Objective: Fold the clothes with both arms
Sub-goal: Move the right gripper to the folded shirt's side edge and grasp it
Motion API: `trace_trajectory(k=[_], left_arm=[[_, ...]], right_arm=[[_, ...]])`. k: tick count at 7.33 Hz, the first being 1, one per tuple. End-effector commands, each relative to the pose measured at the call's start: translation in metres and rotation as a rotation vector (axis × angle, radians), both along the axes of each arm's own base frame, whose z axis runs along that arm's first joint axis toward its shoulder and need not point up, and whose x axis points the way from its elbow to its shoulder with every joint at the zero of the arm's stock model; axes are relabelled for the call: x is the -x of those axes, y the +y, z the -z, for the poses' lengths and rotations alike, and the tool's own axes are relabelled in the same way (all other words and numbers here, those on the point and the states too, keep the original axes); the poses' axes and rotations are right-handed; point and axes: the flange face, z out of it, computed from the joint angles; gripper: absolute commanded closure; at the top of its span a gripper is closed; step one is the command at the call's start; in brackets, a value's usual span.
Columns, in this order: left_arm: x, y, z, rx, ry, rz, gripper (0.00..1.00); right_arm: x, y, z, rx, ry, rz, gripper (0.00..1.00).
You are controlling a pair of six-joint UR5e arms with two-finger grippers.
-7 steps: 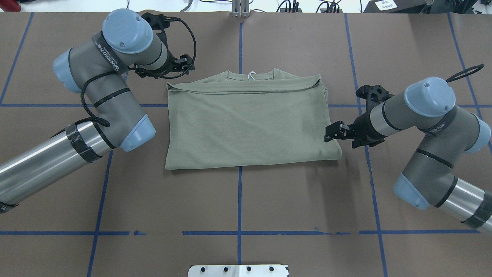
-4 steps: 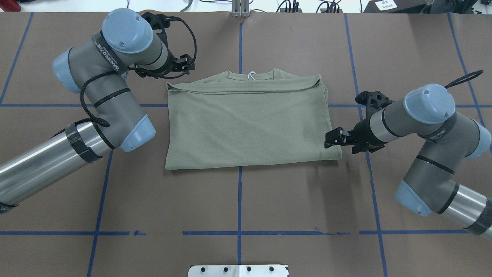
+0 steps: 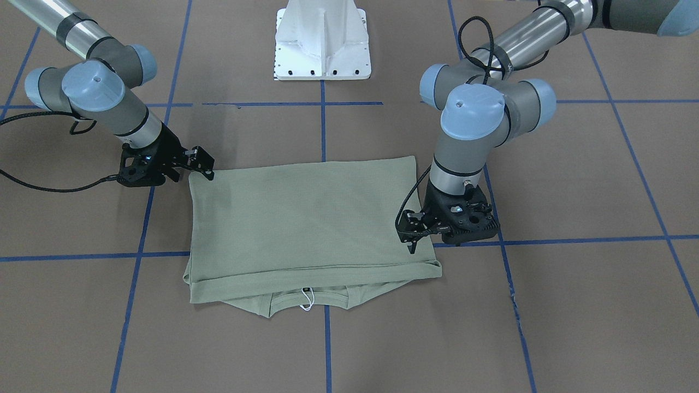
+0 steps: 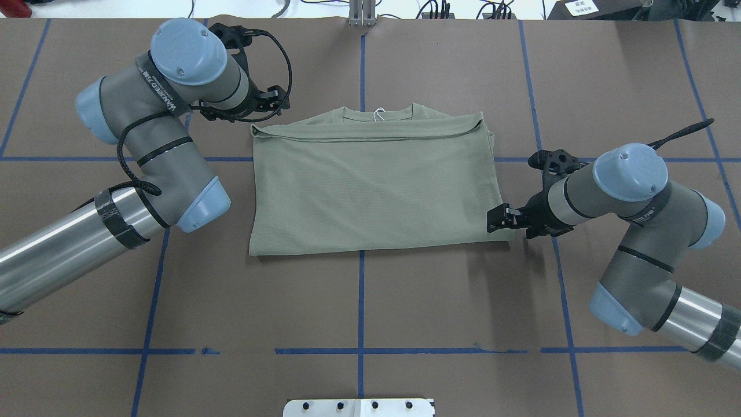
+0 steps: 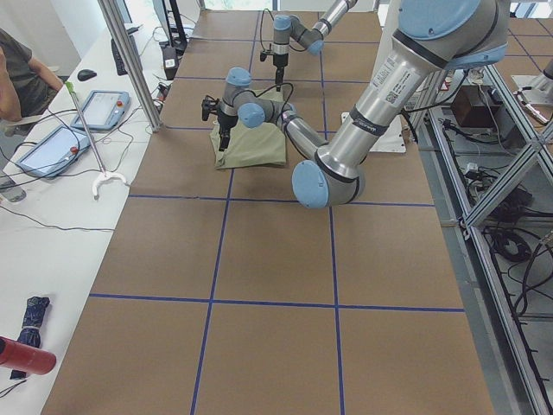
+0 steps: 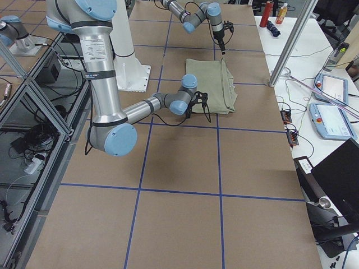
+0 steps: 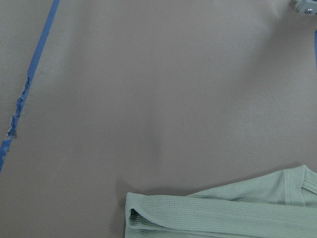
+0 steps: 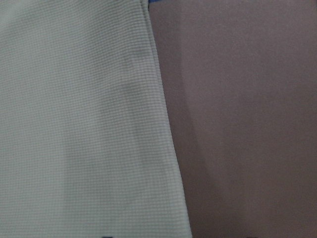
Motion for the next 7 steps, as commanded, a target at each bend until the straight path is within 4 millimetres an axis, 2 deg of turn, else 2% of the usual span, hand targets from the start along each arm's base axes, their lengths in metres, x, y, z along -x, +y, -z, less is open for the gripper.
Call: trace_trajectory(k=[1,3,7], left_arm=[[0.0008,0.0008,-0.0071,0.006,-0.006,0.0,0.0],[0.0006,0.0004,-0.0078,0.006,-0.007,0.002,0.0],[-0.0014,0.0018,-0.0065,0.005,-0.004,-0.003,0.01]], right_arm=[[0.001,-0.0004,0.0021,0.003,-0.002,-0.006,0.21],[0.0004,0.0004,0.0055,0.0,-0.009,-0.004,1.0],[-0.005,0.0061,0.0098,-0.001,-0.024,0.007,1.0]])
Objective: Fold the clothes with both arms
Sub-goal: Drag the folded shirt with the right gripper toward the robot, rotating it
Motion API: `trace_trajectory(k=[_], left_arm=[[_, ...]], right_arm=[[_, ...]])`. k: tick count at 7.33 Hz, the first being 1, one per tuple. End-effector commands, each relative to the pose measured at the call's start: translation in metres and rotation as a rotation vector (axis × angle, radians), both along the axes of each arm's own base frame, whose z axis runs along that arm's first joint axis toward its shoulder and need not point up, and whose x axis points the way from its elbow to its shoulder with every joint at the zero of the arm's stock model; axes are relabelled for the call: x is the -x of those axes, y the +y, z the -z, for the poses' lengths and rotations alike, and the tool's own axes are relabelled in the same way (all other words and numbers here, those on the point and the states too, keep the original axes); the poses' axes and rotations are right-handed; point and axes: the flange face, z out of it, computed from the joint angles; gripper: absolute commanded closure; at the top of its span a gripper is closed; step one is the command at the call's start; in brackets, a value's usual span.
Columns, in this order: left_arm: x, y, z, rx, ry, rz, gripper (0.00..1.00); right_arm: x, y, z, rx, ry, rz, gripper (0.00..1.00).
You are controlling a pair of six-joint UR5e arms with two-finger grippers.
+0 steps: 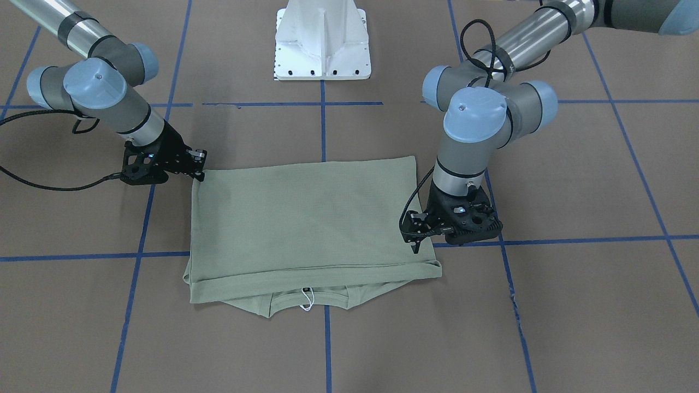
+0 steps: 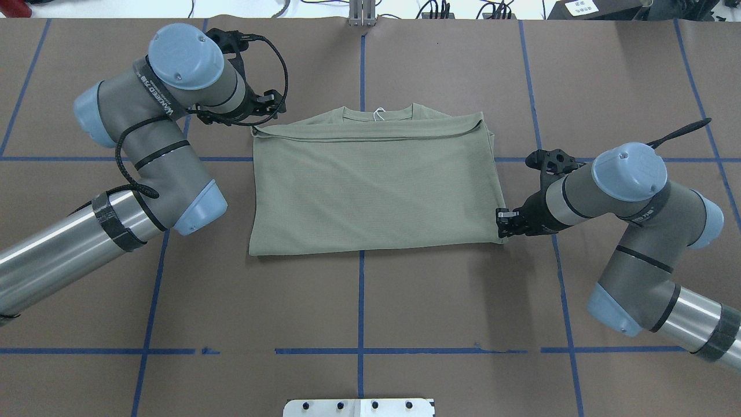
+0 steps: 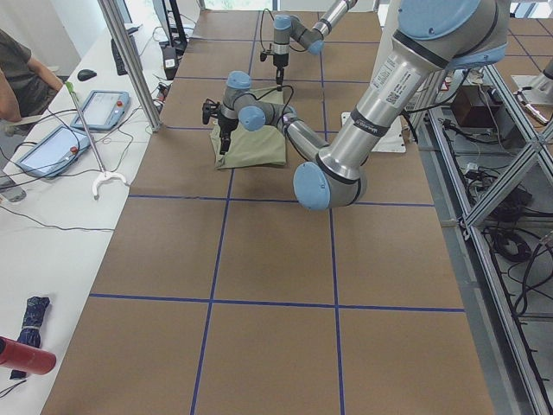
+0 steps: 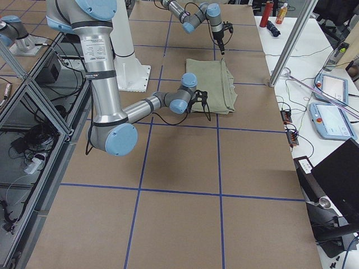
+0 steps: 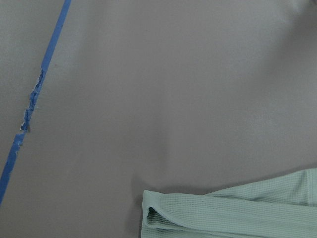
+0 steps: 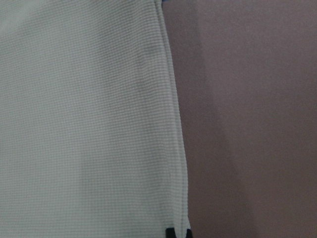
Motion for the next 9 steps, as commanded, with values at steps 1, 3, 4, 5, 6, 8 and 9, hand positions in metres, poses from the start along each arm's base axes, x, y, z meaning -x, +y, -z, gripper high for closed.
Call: trace_trajectory(k=[1,3,4,5,6,8,9], left_arm=[[0.0,0.0,0.001,-0.002,0.0,0.001,0.01],[0.0,0.0,0.002,-0.002,0.001,0.003,0.01],[0.002,0.0,0.003,-0.001,0.003,0.023,0.01],[0.001,0.001,0.007,-0.003,0.008,0.024,0.01],[0.001,0.003,0.01,-0.008,0.011,0.027,0.01],[0.002,0.006,0.015,-0.021,0.011,0.033,0.01],[0.0,0.011,0.02,-0.028,0.022,0.027,0.01]], right_arm=[[-0.01,0.026,0.006,-0.011,-0.016,0.027,1.0],[-0.038,0.111,0.015,0.004,-0.048,0.154,1.0],[-0.045,0.16,0.018,0.074,-0.051,0.228,1.0],[-0.045,0.207,0.019,0.118,-0.039,0.306,1.0],[-0.046,0.25,0.012,0.144,-0.008,0.399,1.0],[-0.031,0.302,0.01,0.224,0.024,0.483,0.8],[-0.033,0.305,0.02,0.217,0.005,0.493,0.01]])
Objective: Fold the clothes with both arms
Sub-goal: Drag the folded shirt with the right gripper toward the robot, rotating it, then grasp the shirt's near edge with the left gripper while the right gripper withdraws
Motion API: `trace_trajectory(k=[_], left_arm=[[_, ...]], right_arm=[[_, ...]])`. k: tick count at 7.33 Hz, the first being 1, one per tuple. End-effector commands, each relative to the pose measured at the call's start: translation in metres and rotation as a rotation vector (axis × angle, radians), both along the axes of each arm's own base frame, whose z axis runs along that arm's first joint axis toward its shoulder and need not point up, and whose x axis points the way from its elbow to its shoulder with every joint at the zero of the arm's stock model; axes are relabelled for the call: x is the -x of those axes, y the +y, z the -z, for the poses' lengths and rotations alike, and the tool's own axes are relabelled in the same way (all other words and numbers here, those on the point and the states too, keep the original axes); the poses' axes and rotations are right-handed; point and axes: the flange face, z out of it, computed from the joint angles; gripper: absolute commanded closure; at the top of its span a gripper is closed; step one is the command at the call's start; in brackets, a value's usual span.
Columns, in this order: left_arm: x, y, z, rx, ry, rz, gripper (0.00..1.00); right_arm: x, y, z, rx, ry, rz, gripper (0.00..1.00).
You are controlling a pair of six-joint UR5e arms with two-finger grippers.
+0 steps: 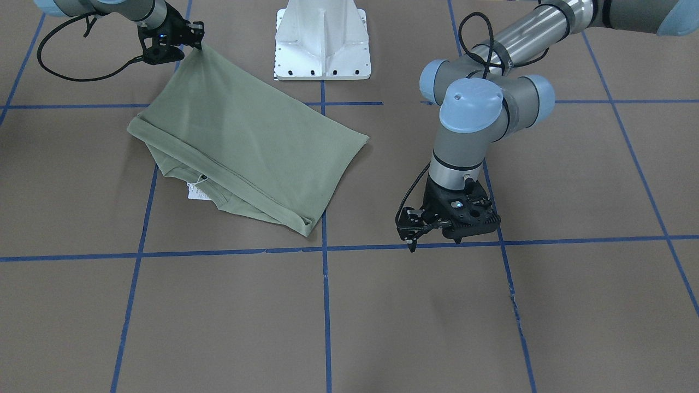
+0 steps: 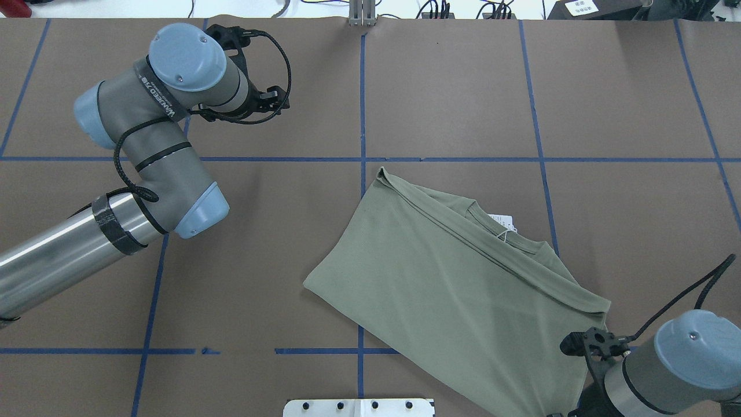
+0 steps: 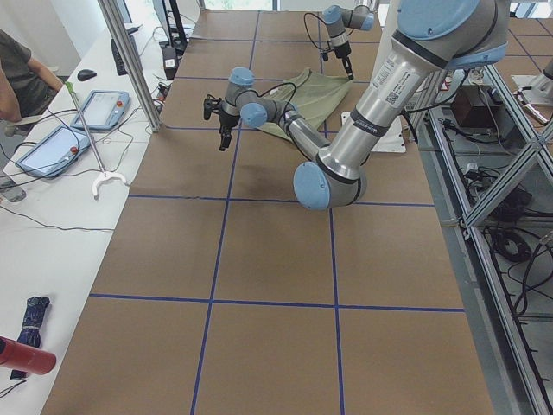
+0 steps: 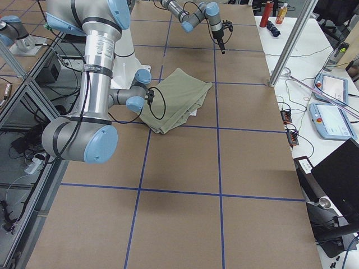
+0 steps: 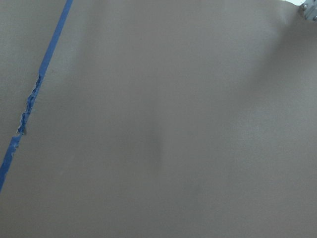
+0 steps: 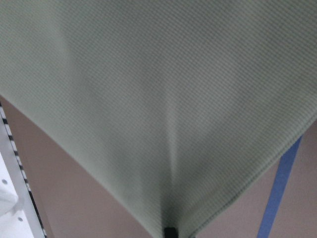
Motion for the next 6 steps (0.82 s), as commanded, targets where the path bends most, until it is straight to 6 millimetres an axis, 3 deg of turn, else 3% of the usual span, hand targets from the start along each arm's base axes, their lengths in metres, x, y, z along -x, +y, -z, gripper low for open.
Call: trace_trajectory(k=[1,3,5,6], left_arm=[[-0.012,0.017,0.011,-0.011,0.021,-0.027,0.01],[-0.042,0.081,0.008,0.003,0.068,-0.1,0.01],[-0.064,0.146,0.025,0.129,0.185,-0.143,0.01],[-0.085,0.18,0.032,0.193,0.218,-0.152,0.01]], right_arm=[[-0.002,0.014,0.015,0.015,-0.021,0.023,0.0],[-0.024,-0.044,0.027,0.005,-0.076,-0.134,0.0],[-0.079,-0.115,0.037,-0.038,-0.186,-0.356,0.0],[-0.098,-0.138,0.039,-0.049,-0.19,-0.436,0.0]])
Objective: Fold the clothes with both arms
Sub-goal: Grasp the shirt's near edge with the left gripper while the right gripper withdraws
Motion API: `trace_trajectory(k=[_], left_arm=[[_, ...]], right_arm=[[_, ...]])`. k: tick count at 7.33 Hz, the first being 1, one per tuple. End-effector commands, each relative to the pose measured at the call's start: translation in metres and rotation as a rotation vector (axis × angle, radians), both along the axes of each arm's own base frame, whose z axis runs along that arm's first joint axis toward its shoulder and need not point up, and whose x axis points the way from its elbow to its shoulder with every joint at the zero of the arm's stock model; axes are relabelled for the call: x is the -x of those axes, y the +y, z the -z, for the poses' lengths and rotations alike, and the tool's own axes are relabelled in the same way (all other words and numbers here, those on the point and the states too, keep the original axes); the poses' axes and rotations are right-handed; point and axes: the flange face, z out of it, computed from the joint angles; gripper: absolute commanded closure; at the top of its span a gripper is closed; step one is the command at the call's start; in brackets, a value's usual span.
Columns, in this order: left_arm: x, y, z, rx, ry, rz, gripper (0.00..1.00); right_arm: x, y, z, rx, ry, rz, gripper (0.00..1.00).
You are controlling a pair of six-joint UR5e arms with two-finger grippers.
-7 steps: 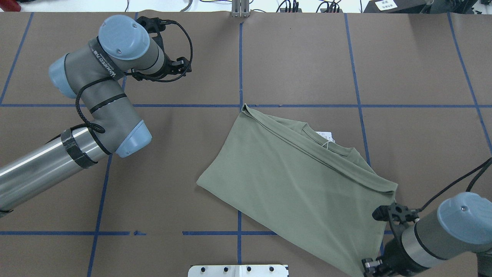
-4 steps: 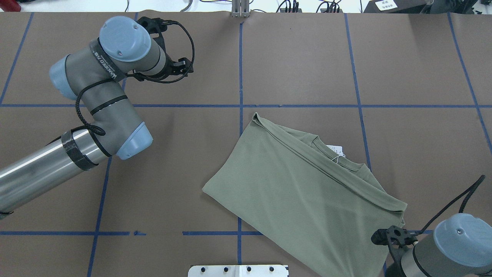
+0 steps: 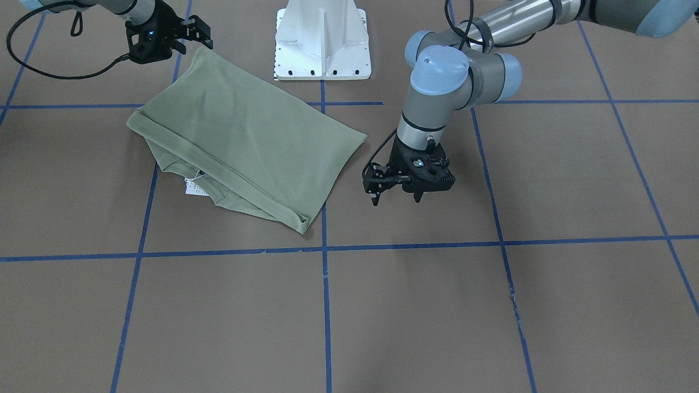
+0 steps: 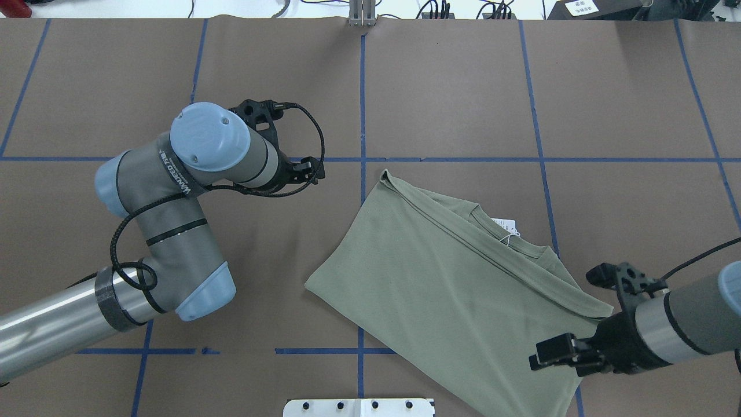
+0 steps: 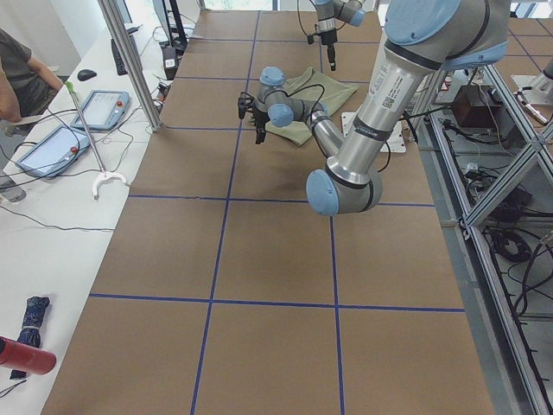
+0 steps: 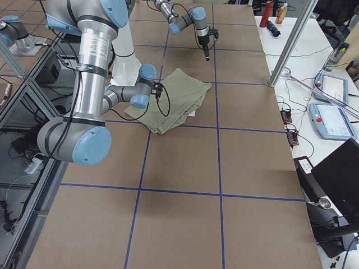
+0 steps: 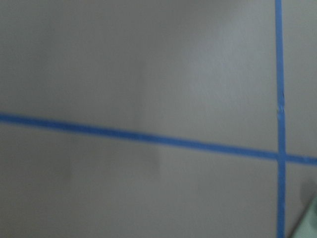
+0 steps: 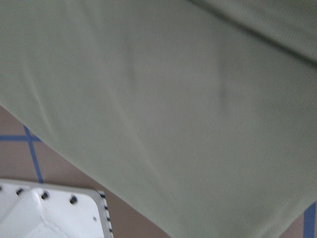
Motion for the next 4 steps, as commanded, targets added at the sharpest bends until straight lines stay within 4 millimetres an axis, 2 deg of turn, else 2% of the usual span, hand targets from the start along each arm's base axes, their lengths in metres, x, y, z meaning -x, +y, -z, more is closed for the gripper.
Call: trace_trajectory(k=[1,2,4], left_arm=[[-0.039,0.069,0.008,0.137,0.053,-0.028,0.01],[-0.048,0.082,0.008,0.184,0.057,-0.018,0.02],[-0.058,0.097,0.001,0.247,0.049,-0.005,0.03]], right_arm=[[-0.042,-0.05,0.005,-0.018,-0.027,-0.169,0.0],[-0.049,-0.058,0.004,-0.019,-0.026,-0.196,0.0],[-0.045,-0.061,0.001,-0.021,-0.021,-0.203,0.0]])
